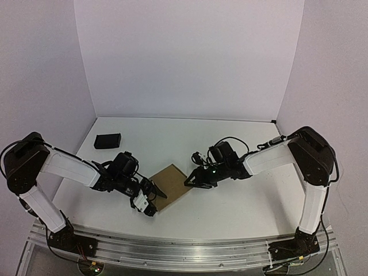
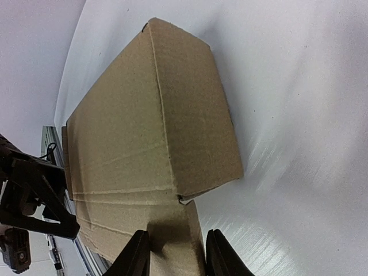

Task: Fold the paper box

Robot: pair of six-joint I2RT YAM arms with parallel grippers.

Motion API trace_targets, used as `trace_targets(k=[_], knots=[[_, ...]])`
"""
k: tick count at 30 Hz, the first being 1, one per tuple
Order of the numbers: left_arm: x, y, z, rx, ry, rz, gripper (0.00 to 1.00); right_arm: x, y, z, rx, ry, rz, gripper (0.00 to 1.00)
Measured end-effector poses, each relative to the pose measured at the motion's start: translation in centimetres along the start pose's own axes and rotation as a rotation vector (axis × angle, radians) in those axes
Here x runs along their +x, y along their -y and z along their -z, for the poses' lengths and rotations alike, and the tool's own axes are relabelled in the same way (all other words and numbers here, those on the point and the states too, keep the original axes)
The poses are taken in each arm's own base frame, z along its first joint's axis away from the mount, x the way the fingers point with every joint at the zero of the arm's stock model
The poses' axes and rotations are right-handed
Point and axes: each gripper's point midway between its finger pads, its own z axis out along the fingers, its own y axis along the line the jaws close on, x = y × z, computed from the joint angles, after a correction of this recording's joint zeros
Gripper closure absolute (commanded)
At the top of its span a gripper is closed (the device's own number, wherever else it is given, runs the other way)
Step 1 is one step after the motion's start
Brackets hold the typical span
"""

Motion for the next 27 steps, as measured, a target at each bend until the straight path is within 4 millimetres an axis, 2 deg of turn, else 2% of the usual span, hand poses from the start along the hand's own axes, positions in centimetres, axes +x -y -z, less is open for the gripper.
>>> trace_targets(k=[2,8,12,17,21,24,27], knots=[[0.3,0.2,-0.1,0.004,-0.012,-0.006,0.46,0.0,0.0,0.0,-0.003,0.001,-0.004,0.65],[0.8,0.5,0.1,0.012,-0.033,-0.032,0.48,-0.6,0.5,-0.1,0.03,0.038,0.012,0.58],[2.0,1.2,0.9,0.033,-0.05,-0.019,0.49,-0.8,1.2,-0.1,0.083,0.068,0.058,0.51],[2.5,1.8,1.5,0.062,-0.049,-0.005,0.45,-1.0,1.6,-0.1,0.12,0.085,0.11,0.46],[2.0,1.9,1.7,0.086,-0.023,0.003,0.37,-1.0,1.6,-0.1,0.12,0.083,0.135,0.44],[1.2,1.3,2.3,0.103,0.006,0.022,0.31,-1.0,1.5,-0.1,0.115,0.079,0.14,0.43],[0.5,-0.1,3.2,0.117,0.035,0.046,0.29,-1.0,1.4,-0.1,0.11,0.078,0.141,0.43]])
